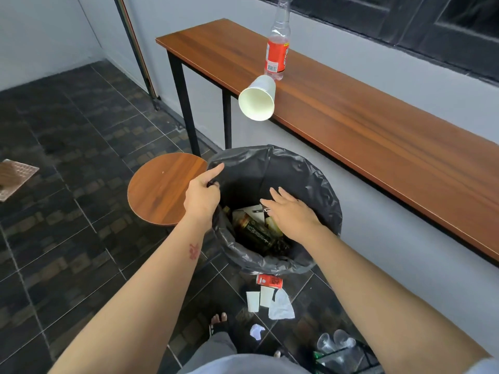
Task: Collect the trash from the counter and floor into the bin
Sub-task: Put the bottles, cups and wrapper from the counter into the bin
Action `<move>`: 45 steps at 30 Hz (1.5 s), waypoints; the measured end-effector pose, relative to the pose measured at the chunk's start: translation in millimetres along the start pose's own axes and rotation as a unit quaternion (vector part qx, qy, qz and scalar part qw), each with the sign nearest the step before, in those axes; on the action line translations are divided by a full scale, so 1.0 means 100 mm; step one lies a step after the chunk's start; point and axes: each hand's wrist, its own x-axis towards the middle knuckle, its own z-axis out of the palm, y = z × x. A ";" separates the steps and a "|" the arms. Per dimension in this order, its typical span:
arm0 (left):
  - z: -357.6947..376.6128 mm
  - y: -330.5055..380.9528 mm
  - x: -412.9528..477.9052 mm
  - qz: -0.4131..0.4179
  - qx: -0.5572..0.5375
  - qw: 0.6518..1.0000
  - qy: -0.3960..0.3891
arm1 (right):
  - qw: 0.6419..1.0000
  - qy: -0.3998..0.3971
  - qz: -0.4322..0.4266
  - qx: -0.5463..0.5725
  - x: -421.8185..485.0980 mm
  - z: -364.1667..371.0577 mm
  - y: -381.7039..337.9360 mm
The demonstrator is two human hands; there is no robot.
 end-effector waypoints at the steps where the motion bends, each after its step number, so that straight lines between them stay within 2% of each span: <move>1: -0.03 -0.01 0.02 0.001 -0.001 1.000 -0.002 | 1.000 -0.026 -0.001 0.012 0.00 -0.01 -0.04; 3: -0.07 -0.02 0.08 0.000 0.003 1.000 -0.007 | 0.999 -0.007 -0.008 0.034 -0.02 -0.09 -0.12; 5: -0.11 -0.04 0.15 0.004 0.007 1.000 -0.009 | 0.991 0.125 -0.012 0.042 -0.05 -0.22 -0.20; 7: -0.14 -0.04 0.25 0.009 0.003 1.000 -0.015 | 0.955 0.289 0.000 0.060 -0.04 -0.43 -0.30; 9: -0.17 -0.03 0.36 0.014 0.002 1.000 -0.019 | 0.906 0.414 0.023 0.082 0.06 -0.65 -0.38; 11: -0.22 0.00 0.48 0.024 0.001 0.999 -0.025 | 0.868 0.481 0.053 0.109 0.22 -0.87 -0.44; 13: -0.28 0.04 0.60 0.033 -0.002 0.999 -0.030 | 0.847 0.511 0.083 0.120 0.40 -1.03 -0.50; 15: -0.36 0.09 0.74 0.043 -0.008 0.998 -0.034 | 0.844 0.515 0.103 0.111 0.58 -1.14 -0.56; 23: -0.65 0.03 1.28 0.030 -0.003 0.998 -0.055 | 0.872 0.459 0.172 -0.001 1.20 -1.25 -0.67; 30: -0.72 0.14 1.47 0.068 0.001 0.995 -0.070 | 0.858 0.454 0.241 -0.008 1.44 -1.20 -0.72; 34: -0.77 0.15 1.52 0.070 -0.006 0.995 -0.071 | 0.829 0.514 0.214 0.046 1.48 -1.23 -0.69; 37: -0.80 0.15 1.54 0.076 -0.015 0.994 -0.073 | 0.806 0.568 0.135 0.101 1.43 -1.24 -0.81; 39: -0.82 0.16 1.52 0.081 -0.009 0.994 -0.075 | 0.820 0.554 0.073 0.124 1.36 -1.19 -0.92; 41: -0.83 0.18 1.50 0.095 0.005 0.993 -0.076 | 0.860 0.495 0.029 0.119 1.29 -1.07 -0.98; 43: -0.84 0.21 1.49 0.110 0.039 0.990 -0.076 | 0.914 0.393 0.019 0.097 1.24 -0.93 -0.98; 45: -0.83 0.23 1.47 0.120 0.088 0.987 -0.065 | 0.953 0.284 0.049 0.095 1.23 -0.80 -0.94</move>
